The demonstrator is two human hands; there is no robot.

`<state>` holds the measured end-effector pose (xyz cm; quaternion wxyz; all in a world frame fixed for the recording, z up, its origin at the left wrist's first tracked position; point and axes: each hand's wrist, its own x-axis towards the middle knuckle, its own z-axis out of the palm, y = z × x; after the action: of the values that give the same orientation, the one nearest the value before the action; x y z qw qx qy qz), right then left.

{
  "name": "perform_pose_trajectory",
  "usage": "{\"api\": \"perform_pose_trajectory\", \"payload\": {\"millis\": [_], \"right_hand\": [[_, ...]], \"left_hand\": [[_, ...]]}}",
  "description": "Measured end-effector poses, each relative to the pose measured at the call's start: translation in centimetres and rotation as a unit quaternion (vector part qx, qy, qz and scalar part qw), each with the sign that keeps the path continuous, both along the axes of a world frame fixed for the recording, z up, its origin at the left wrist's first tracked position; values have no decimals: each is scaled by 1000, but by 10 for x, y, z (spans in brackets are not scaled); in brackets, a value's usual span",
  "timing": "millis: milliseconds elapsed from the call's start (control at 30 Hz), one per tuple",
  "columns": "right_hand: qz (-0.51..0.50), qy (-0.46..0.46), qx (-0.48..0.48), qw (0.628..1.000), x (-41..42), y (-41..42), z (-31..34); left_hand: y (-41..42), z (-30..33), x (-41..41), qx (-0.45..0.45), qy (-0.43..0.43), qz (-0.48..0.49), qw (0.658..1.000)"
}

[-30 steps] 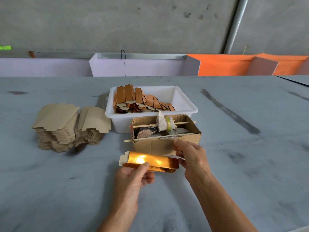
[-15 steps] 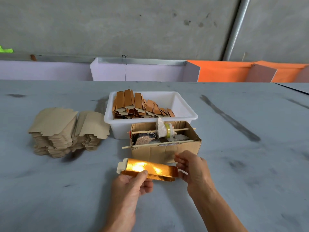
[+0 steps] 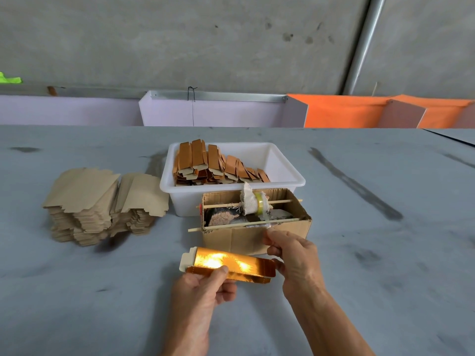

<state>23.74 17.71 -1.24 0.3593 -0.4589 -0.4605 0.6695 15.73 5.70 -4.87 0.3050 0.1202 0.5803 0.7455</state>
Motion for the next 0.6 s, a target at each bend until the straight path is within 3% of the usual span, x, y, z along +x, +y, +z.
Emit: {"api": "perform_pose_trajectory", "payload": {"millis": [367,600], "right_hand": [[-2,-22,34,999,5,-4,12],[11,-26,34,999,11,-12,16]], "left_hand": [[22,8,5,-8,58,-13,998],[27,0,6,-27,51,-33,998]]}}
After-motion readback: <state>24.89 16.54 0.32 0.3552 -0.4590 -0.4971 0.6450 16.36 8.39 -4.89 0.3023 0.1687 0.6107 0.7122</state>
